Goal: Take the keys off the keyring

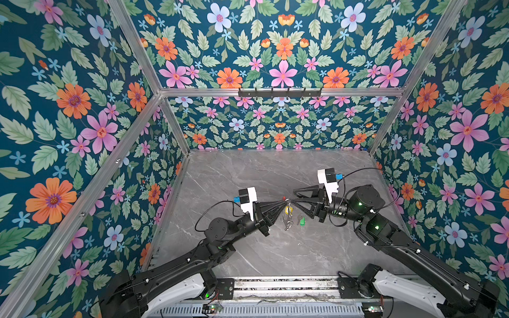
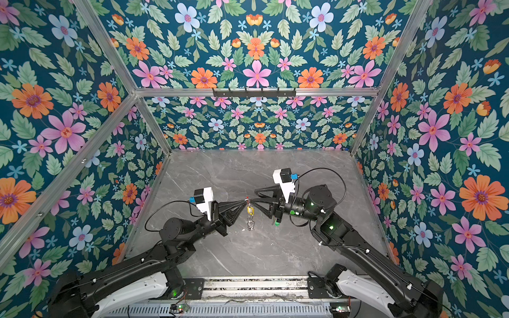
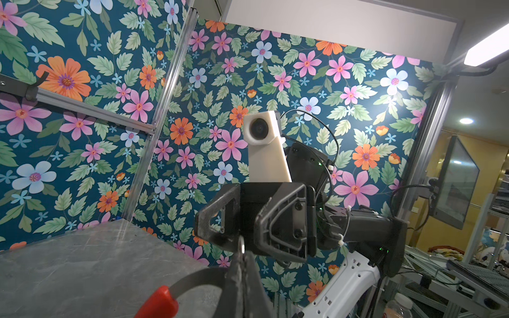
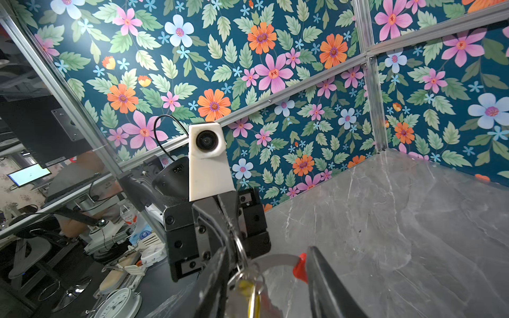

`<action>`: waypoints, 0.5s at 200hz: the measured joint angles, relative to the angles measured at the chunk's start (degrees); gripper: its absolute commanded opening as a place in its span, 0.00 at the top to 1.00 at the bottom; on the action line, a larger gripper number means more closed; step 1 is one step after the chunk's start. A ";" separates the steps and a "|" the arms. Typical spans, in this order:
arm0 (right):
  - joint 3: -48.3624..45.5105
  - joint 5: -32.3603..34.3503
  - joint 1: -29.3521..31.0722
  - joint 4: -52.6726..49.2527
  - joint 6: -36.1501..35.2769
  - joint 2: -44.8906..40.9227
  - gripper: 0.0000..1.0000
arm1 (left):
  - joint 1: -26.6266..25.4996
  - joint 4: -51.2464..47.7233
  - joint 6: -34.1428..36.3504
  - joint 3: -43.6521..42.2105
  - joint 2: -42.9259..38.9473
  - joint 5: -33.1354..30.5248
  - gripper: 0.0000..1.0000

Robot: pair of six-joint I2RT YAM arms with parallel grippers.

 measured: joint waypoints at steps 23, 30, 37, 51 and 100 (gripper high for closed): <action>0.33 -3.37 0.02 2.08 1.75 1.27 0.65 | 0.00 0.90 0.00 -0.26 0.04 0.07 1.00; 0.39 -4.02 0.02 2.47 1.84 1.53 0.68 | 0.00 1.05 0.00 -0.28 0.04 0.11 1.00; 0.44 -4.11 0.00 2.80 2.27 1.73 0.72 | 0.00 1.38 0.00 -0.28 0.02 0.11 1.00; 0.46 -5.31 -0.07 3.32 3.06 1.84 0.78 | 0.00 1.55 0.00 -0.35 -0.11 0.11 1.00; 0.46 -6.69 0.00 3.82 3.10 1.88 0.84 | -0.07 1.79 0.00 -0.74 -0.46 0.09 1.00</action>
